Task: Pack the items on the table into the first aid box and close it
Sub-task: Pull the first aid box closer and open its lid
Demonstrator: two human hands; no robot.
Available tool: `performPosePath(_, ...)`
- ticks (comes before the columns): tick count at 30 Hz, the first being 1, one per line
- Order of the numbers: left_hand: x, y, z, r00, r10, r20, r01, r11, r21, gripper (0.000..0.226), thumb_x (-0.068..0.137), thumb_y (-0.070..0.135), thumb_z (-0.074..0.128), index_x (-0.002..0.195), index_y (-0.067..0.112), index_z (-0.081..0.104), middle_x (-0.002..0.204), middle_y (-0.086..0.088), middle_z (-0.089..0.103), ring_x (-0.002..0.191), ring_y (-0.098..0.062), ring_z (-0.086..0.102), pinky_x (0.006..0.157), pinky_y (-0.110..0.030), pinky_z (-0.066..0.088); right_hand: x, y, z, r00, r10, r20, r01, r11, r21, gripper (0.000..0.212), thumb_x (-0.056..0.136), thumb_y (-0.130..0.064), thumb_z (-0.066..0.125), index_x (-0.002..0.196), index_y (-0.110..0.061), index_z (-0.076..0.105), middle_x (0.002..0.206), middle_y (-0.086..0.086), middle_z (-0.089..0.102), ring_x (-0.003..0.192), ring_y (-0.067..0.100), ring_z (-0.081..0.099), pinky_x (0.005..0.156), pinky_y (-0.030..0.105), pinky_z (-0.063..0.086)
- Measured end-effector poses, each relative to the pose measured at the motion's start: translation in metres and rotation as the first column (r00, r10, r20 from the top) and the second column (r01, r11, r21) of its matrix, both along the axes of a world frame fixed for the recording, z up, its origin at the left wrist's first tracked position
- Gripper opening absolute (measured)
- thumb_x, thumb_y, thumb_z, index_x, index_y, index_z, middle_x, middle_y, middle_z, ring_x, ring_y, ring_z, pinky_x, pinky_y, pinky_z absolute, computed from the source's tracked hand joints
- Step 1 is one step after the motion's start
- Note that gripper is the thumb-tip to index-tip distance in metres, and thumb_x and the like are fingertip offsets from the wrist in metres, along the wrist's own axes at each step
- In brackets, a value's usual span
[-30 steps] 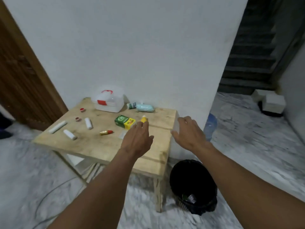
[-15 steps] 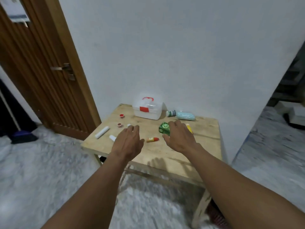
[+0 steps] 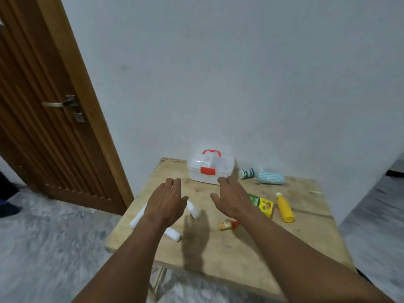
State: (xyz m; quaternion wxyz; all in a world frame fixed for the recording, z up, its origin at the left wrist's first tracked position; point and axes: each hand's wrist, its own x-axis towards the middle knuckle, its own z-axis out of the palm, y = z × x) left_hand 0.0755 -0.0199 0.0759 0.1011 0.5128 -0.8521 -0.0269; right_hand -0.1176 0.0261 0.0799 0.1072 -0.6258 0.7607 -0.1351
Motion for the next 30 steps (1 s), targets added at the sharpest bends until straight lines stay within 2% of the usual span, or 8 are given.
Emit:
performPosePath(7,-0.009,-0.121,-0.028,0.999,-0.006,-0.043,0.009,0.997,0.072,0.049,0.098,0.037,0.054,0.137,0.009,0.044,0.129,-0.012,0.054,0.11,-0.026,0.059,0.088,-0.04,0.051,-0.009,-0.108,-0.056,0.969,-0.145,0.202,0.122,0.985,0.12,0.049,0.094,-0.047,0.05,0.132,-0.017,0.046,0.13,0.006,0.052,0.118,0.031,0.053,0.097,0.046,0.048)
performPosePath(11,-0.025,-0.166,-0.044,0.996,-0.048,-0.079,0.06,0.986,0.157,0.053,0.097,0.032,0.057,0.142,0.007,0.043,0.134,-0.017,0.051,0.114,-0.034,0.056,0.09,-0.043,0.05,-0.008,-0.141,-0.091,0.811,-0.418,0.41,0.349,0.907,0.236,0.054,0.082,-0.065,0.044,0.122,-0.031,0.055,0.123,-0.005,0.064,0.112,0.026,0.062,0.096,0.045,0.049)
performPosePath(15,-0.044,-0.213,-0.059,0.98,-0.153,-0.127,0.175,0.966,0.189,0.057,0.098,0.034,0.056,0.15,0.015,0.039,0.152,-0.02,0.038,0.134,-0.037,0.044,0.103,-0.042,0.044,0.001,-0.168,-0.105,0.363,-0.565,0.741,0.531,0.779,0.334,0.038,0.087,-0.06,0.053,0.081,-0.023,0.062,0.086,-0.001,0.067,0.094,0.025,0.067,0.089,0.046,0.056)
performPosePath(17,-0.052,-0.235,-0.066,0.962,-0.23,-0.146,0.258,0.943,0.21,0.06,0.099,0.035,0.055,0.154,0.019,0.034,0.16,-0.021,0.025,0.145,-0.037,0.029,0.112,-0.041,0.035,0.003,-0.183,-0.109,-0.028,-0.521,0.853,0.569,0.693,0.442,0.023,0.092,-0.045,0.062,0.082,-0.025,0.059,0.09,0.0,0.063,0.095,0.024,0.065,0.09,0.039,0.056)
performPosePath(20,-0.058,-0.263,-0.077,0.918,-0.344,-0.196,0.381,0.901,0.208,0.063,0.098,0.033,0.059,0.155,0.023,0.033,0.164,-0.019,0.011,0.15,-0.034,0.02,0.115,-0.033,0.028,0.004,-0.201,-0.113,-0.292,-0.451,0.844,0.579,0.619,0.531,0.028,0.088,-0.043,0.068,0.099,-0.018,0.062,0.093,0.0,0.063,0.084,0.013,0.061,0.081,0.03,0.054)
performPosePath(23,-0.067,-0.28,-0.082,0.88,-0.363,-0.305,0.454,0.832,0.319,0.048,0.108,0.023,0.04,0.155,0.02,0.031,0.161,0.003,0.015,0.135,0.003,0.022,0.092,0.01,0.024,0.007,-0.214,-0.122,-0.335,-0.397,0.854,0.666,0.542,0.513,0.031,0.086,-0.042,0.072,0.099,-0.015,0.065,0.081,0.0,0.06,0.073,0.011,0.058,0.065,0.025,0.053)
performPosePath(25,-0.065,-0.286,-0.091,0.862,-0.354,-0.363,0.475,0.815,0.332,0.045,0.109,0.017,0.037,0.154,0.02,0.033,0.161,0.001,0.017,0.127,0.005,0.031,0.08,0.015,0.022,0.013,-0.218,-0.128,-0.334,-0.359,0.872,0.724,0.494,0.481,0.031,0.087,-0.041,0.071,0.092,-0.011,0.068,0.074,0.003,0.059,0.062,0.012,0.055,0.054,0.024,0.049)
performPosePath(30,-0.054,-0.29,-0.101,0.828,-0.357,-0.432,0.504,0.81,0.298,0.052,0.097,0.032,0.061,0.147,0.029,0.045,0.157,-0.025,0.03,0.117,-0.03,0.061,0.103,-0.025,0.038,0.021,-0.22,-0.131,-0.29,-0.34,0.895,0.779,0.46,0.427,0.037,0.092,-0.041,0.065,0.088,-0.005,0.071,0.067,0.006,0.064,0.057,0.018,0.058,0.056,0.029,0.047)
